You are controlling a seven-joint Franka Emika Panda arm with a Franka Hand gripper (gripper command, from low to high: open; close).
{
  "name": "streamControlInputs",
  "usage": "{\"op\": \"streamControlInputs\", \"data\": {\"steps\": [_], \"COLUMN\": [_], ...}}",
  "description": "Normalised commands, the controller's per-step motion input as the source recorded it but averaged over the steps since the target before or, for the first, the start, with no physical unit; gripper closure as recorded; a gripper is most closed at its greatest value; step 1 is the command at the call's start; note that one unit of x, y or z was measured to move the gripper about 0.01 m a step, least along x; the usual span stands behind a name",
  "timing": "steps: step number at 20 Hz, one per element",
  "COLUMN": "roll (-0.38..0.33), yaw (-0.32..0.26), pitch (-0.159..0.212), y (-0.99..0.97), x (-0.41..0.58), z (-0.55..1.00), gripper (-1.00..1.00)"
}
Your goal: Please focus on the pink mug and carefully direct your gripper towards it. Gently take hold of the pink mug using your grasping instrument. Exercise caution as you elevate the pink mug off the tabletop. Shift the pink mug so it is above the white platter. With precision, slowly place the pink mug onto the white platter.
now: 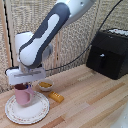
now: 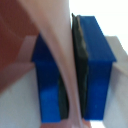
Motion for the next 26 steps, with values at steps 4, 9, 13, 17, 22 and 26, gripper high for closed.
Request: {"op": "streamControlInputs", "data": {"steps": [4, 9, 13, 17, 22, 26], "roll": [-0.044, 0.001, -0.01, -0.007, 0.029, 0.103], "yaw": [0.004, 0.037, 0.008, 0.002, 0.011, 0.057], "pitch": [-0.007, 0.0, 0.006, 0.0, 0.007, -0.011], "y": [-0.09, -0.13, 0.09, 0.04, -0.16, -0.25], "x": [0.304, 0.127, -0.064, -0.066, 0.006, 0.046], "z": [-0.12, -0.05, -0.08, 0.05, 0.61, 0.71], "gripper": [1.0, 1.0, -1.0, -1.0, -1.0, -1.0]}}
